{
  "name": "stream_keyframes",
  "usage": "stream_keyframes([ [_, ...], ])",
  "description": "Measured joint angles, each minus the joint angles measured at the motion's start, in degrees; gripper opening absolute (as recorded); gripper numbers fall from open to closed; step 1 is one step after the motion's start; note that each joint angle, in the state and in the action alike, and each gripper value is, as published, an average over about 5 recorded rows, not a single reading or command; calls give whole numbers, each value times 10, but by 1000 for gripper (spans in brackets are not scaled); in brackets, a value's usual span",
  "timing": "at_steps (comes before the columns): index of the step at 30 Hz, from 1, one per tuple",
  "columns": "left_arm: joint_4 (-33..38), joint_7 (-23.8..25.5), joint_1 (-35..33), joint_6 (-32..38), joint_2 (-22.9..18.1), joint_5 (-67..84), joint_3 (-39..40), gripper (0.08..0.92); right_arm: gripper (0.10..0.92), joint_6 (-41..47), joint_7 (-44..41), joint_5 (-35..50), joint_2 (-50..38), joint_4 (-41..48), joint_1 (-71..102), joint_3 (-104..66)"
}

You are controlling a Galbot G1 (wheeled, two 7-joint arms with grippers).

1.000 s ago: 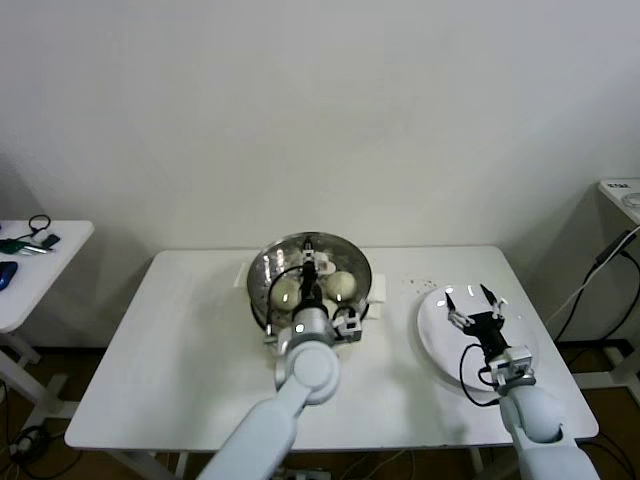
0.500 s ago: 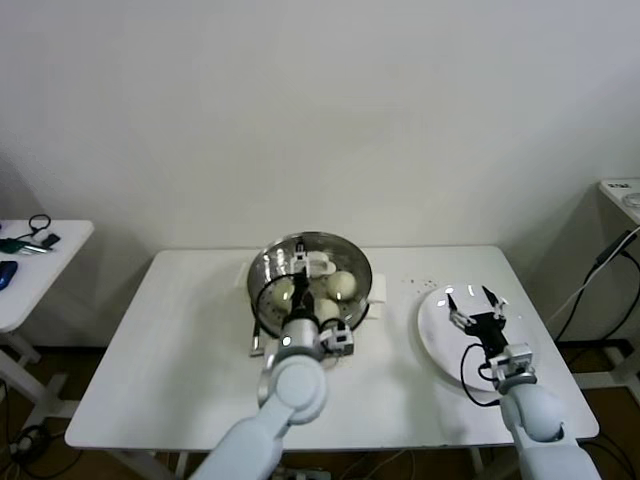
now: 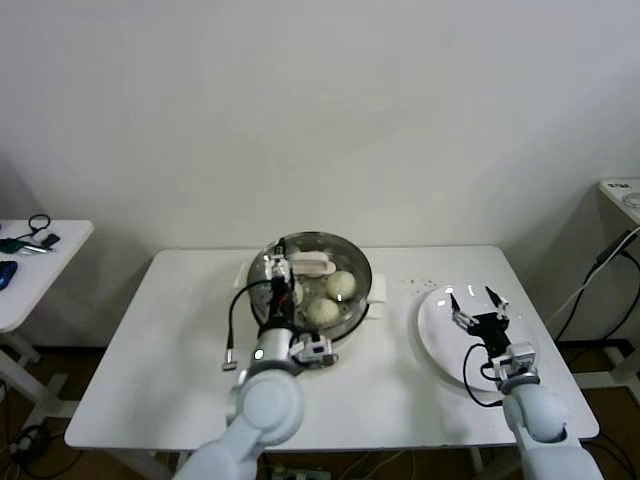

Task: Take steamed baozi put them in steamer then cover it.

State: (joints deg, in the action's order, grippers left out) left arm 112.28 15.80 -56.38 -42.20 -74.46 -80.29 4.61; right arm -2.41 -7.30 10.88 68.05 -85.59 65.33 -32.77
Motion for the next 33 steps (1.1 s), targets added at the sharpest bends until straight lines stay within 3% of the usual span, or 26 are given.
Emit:
stream_keyframes([
  [9,59,-76,-43,0,37,147,-73,823,823,1,-3,5,1,-10,8,-8],
  [17,77,-166,-117,21,39,365,-183,823,823,2,-10,3,-1,-19,20,-16],
  [24,64,-218,-194,162,21,538,-275,823,823,-3,-17,3,0,-25,29,-21],
  [33,15,-247,-258,341,-8,695,-351,823,823,-6,-28,3,3,-33,42,-28],
])
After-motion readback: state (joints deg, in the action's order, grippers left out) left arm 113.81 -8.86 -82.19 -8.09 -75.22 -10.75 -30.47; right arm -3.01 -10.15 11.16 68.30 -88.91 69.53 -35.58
